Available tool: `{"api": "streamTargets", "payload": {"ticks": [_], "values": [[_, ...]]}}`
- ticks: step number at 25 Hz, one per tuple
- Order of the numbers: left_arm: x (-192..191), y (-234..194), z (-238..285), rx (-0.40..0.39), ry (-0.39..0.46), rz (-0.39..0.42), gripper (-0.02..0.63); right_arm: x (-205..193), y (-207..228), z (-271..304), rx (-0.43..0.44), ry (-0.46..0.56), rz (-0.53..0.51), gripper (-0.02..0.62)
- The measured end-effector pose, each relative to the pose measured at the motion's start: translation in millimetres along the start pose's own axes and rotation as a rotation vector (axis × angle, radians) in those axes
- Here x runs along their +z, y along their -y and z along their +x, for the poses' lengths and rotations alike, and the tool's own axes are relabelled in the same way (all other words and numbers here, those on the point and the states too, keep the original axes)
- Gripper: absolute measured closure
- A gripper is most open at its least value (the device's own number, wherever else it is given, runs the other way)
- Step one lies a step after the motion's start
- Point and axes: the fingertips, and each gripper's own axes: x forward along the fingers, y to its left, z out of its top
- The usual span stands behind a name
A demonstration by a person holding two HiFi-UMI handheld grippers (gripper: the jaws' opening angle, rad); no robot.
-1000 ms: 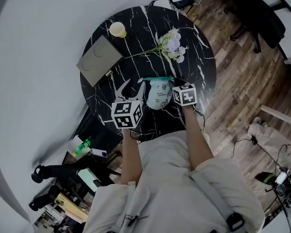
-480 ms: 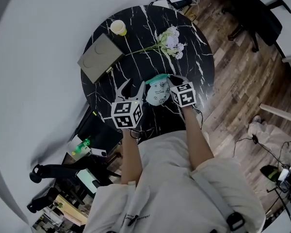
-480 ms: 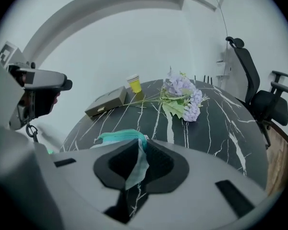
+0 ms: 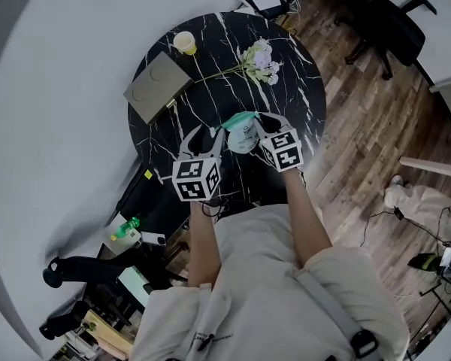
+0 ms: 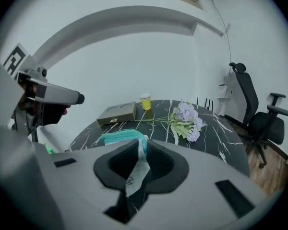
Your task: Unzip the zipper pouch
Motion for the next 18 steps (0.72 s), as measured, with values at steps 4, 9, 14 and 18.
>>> {"api": "streamTargets", "payload": {"ticks": [4, 9, 14, 18], "values": [[-6, 11, -18, -0.018, 0.012, 0.004, 0.414, 12, -18, -24, -0.010, 0.048, -0.086, 0.538], [-8, 22, -41, -0.044, 0.042, 0.003, 0.414, 23, -37, -51, -0.018, 0.077, -0.279, 0.538], [-15, 39, -56, -0.085, 0.060, 0.019, 0.414, 27, -46, -79, -0.021, 0.089, -0.367, 0.538], [-23, 64, -62, -0.162, 0.054, 0.149, 0.413, 32, -59, -103, 0.002, 0.113, -0.383, 0.538]]}}
